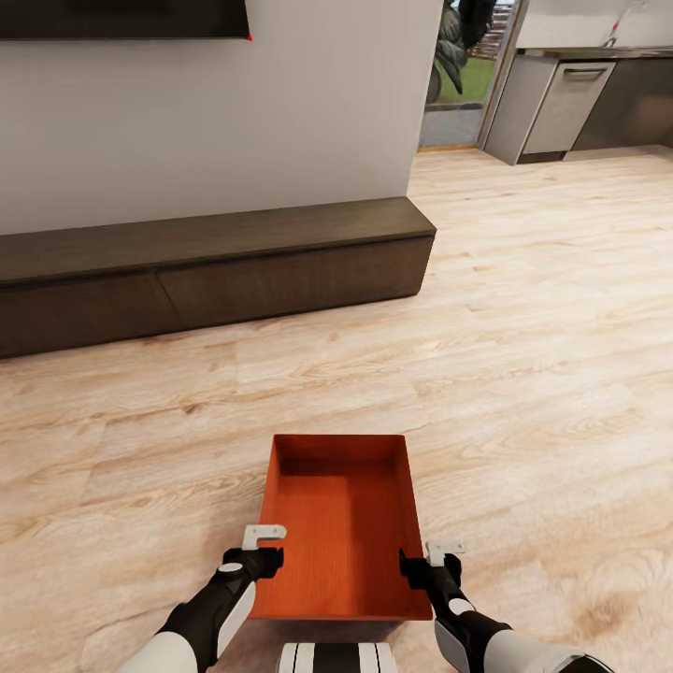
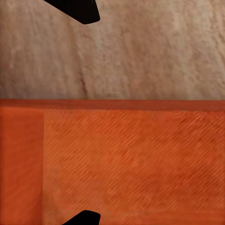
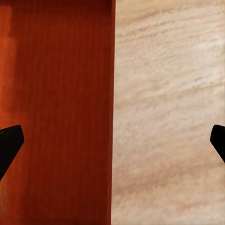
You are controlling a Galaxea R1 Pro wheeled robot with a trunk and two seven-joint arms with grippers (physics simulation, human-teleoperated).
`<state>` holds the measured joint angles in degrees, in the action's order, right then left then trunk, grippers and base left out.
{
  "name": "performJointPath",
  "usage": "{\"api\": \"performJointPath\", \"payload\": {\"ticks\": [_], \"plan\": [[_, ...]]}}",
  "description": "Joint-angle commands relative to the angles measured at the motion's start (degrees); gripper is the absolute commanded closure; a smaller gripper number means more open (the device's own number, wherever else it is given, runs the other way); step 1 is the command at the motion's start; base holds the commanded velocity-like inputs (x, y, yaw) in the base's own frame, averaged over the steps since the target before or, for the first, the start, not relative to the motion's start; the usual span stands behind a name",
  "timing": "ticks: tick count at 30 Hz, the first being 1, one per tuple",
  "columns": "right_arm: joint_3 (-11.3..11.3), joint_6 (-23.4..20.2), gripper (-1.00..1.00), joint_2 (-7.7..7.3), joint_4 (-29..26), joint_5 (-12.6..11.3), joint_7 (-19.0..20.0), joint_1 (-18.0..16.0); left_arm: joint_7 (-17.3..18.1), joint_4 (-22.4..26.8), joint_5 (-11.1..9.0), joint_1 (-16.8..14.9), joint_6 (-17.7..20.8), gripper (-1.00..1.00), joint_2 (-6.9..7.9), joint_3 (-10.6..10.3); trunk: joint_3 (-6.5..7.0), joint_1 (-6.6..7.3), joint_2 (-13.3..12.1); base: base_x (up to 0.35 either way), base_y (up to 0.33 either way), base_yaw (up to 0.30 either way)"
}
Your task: Move the two storage containers from the living room to the garage. In the garage, place one container on the floor and stack the other container on top of it (either order is fine).
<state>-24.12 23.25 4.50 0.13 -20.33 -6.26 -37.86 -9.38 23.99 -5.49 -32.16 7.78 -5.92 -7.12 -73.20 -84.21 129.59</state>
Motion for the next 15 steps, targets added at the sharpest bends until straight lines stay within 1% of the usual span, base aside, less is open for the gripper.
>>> {"api": "performJointPath", "payload": {"ticks": [1,15], "plan": [[-0.49,0.13,-1.00,0.03,0.04,-0.33,-0.24,-0.03,-0.46,0.11,-0.58,0.00,0.30,-1.00,0.06,-0.47,-0.04,0.01,0.01,0.000,0.000,0.000],[-0.49,0.13,-1.00,0.06,0.04,-0.33,-0.24,-0.03,-0.46,0.02,-0.56,0.00,0.30,-1.00,0.23,-0.29,-0.04,0.01,0.01,0.000,0.000,0.000]]}}
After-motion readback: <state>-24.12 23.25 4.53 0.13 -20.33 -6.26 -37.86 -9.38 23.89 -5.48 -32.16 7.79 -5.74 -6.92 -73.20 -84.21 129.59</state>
